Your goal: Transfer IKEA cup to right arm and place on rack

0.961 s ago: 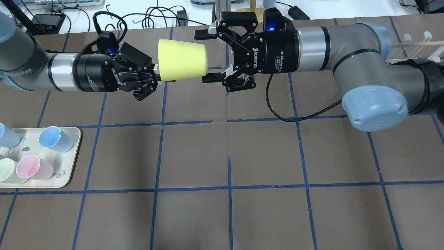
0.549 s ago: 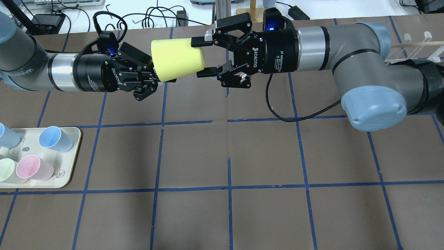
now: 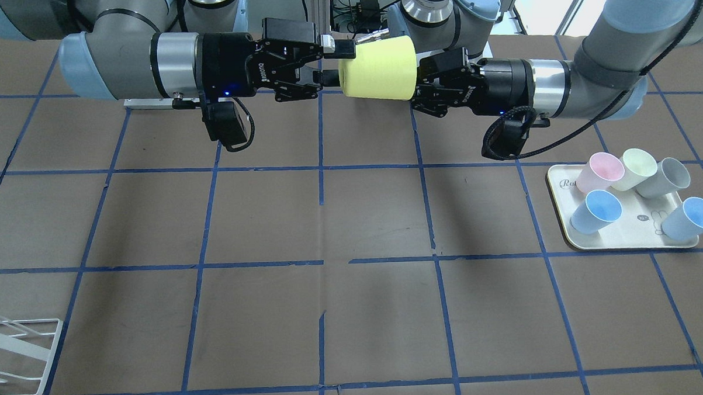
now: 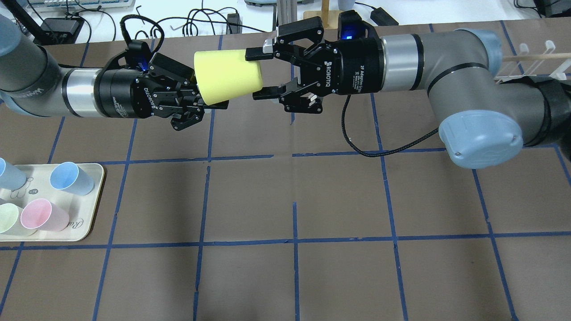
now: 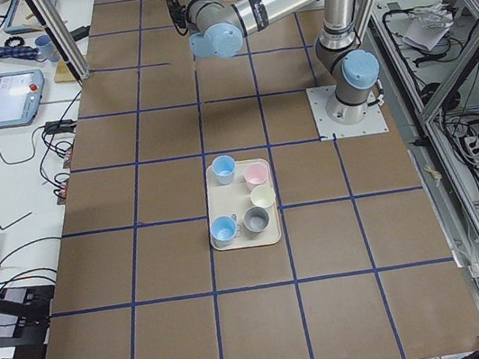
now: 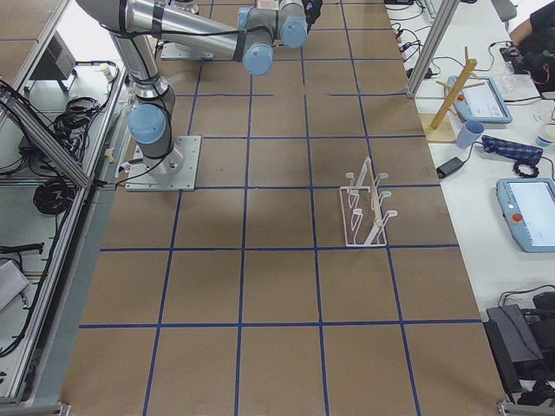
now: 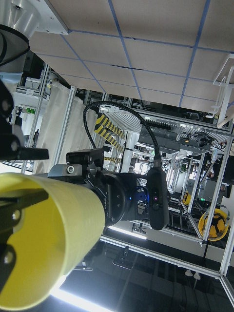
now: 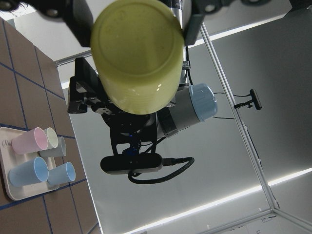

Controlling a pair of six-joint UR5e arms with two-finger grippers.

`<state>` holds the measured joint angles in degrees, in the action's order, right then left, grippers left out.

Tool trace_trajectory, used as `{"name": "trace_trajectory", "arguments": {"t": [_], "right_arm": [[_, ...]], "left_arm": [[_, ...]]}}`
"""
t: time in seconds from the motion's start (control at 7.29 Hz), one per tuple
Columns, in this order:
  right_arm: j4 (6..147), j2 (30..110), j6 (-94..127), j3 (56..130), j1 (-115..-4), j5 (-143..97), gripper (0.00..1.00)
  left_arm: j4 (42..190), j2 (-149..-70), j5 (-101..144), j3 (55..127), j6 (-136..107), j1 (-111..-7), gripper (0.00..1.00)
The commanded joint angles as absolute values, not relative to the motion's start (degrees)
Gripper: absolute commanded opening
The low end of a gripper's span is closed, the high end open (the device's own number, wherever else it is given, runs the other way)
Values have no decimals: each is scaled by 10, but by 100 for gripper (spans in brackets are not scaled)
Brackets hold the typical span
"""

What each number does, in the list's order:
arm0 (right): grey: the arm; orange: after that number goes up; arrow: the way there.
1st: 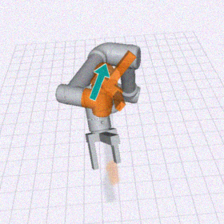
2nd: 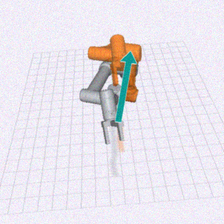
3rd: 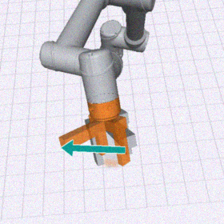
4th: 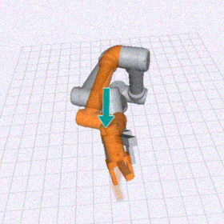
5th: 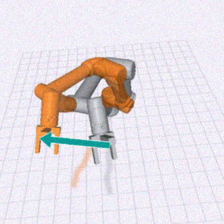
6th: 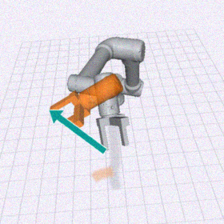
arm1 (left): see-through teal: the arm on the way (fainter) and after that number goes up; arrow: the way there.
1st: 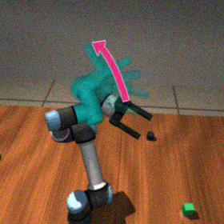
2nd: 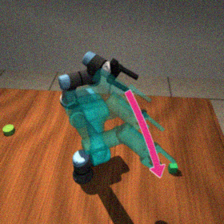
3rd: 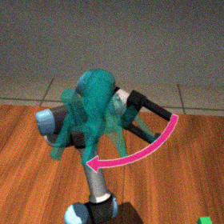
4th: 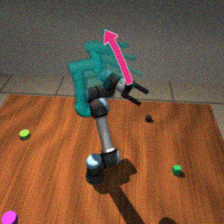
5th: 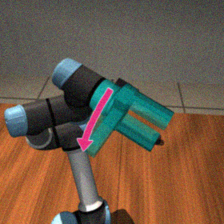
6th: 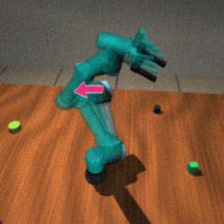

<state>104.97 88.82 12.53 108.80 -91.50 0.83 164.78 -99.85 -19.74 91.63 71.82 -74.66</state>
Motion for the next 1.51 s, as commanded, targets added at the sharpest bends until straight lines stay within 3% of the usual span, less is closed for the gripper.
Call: {"name": "trace_trajectory", "arguments": {"t": [0.0, 0.96, 1.37], "right_arm": [[1049, 890, 141, 1087, -912, 8, 32], [1063, 902, 164, 1088, -880, 17, 29], [1102, 946, 174, 1089, -872, 227, 26]], "left_arm": [[1650, -998, -198, 908, 715, -737, 53], [1690, -973, -243, 900, 689, -636, 63], [1640, -978, -236, 861, 621, -655, 63]]}}
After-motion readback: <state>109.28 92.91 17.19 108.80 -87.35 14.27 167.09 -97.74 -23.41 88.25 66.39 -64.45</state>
